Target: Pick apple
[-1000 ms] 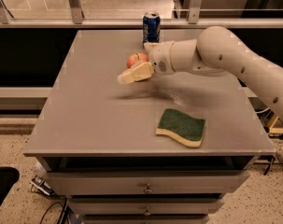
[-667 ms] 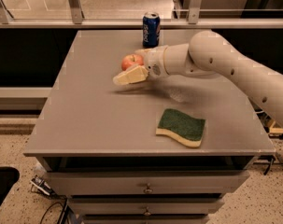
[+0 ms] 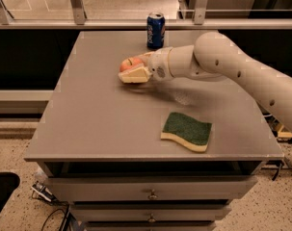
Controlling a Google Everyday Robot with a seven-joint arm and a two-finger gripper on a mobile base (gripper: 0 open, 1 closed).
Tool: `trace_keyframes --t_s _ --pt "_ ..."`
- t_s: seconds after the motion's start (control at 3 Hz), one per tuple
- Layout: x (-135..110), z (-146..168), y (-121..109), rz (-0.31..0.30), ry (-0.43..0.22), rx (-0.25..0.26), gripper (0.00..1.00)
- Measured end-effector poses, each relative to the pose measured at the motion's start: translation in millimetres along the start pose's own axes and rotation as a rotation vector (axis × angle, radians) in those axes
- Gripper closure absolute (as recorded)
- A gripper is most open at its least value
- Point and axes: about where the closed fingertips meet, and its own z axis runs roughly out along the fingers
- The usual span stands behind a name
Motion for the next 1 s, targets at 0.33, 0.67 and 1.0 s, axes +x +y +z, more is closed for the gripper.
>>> trace_keyframes --t_s 0.33,0.67,1.0 --pt "-0.3 2.0 1.5 -0.001 0.000 -0.004 0.87" --pt "-0.6 4.0 3.0 -0.001 0.000 -0.008 1.00" --pt "-0.6 4.0 3.1 -0.001 0.000 -0.008 1.00"
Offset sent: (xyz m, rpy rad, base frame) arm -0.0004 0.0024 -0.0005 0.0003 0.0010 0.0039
